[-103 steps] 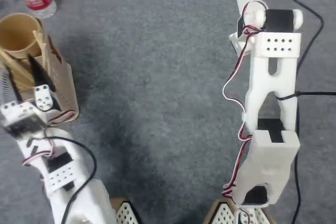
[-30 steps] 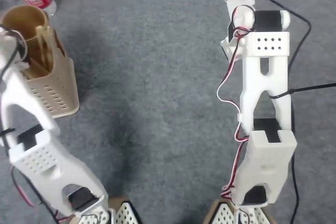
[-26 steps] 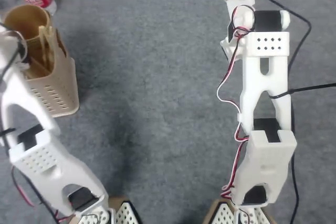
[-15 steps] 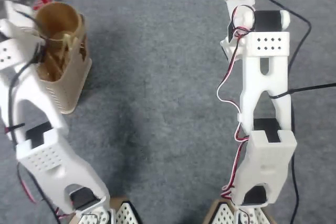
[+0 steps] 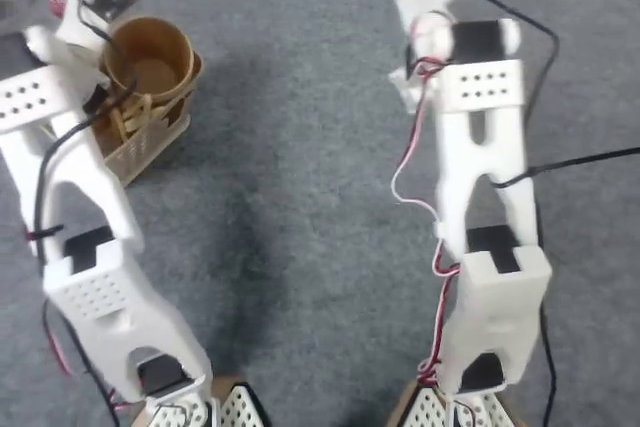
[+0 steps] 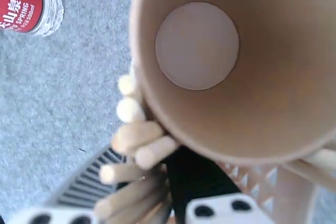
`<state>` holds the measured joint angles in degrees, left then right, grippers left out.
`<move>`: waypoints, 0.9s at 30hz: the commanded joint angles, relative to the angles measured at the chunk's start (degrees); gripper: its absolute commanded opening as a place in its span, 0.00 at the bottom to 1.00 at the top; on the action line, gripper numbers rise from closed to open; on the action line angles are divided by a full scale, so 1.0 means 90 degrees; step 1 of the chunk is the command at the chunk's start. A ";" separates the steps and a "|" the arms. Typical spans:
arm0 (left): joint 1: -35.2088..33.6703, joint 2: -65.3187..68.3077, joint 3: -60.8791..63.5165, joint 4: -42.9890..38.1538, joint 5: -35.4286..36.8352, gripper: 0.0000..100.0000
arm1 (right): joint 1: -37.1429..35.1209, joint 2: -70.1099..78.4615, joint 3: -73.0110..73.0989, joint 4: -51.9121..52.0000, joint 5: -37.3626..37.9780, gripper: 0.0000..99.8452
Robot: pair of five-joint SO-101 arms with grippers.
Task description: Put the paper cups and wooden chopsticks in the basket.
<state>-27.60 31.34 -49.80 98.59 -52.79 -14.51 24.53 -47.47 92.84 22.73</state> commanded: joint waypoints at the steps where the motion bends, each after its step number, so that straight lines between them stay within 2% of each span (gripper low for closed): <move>1: -0.0117 0.0459 -0.0337 -0.0039 0.0322 0.01 | -0.0513 -0.0405 -0.0107 -0.0620 0.0000 0.08; 8: -0.0899 0.0469 -0.0337 -0.1231 0.0947 0.01 | -0.1480 -0.0337 -0.0449 -0.1763 0.0000 0.09; 15: -0.1016 0.0469 0.0054 -0.1280 0.0947 0.01 | -0.2554 0.0063 -0.0459 -0.3502 0.0010 0.21; 20: -0.0977 0.0469 0.0112 -0.1553 0.1084 0.01 | -0.2955 0.0659 -0.0459 -0.4576 -0.0029 0.22; 23: -0.1016 0.0518 0.0210 -0.2012 0.1338 0.01 | -0.3189 0.0952 -0.0459 -0.4918 -0.0039 0.22; 27: -0.1133 0.0908 0.0317 -0.2491 0.1338 0.01 | -0.3326 0.1197 -0.0459 -0.4791 -0.0029 0.22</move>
<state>-35.25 34.24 -49.01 81.63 -41.01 -43.87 35.96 -48.35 50.11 22.73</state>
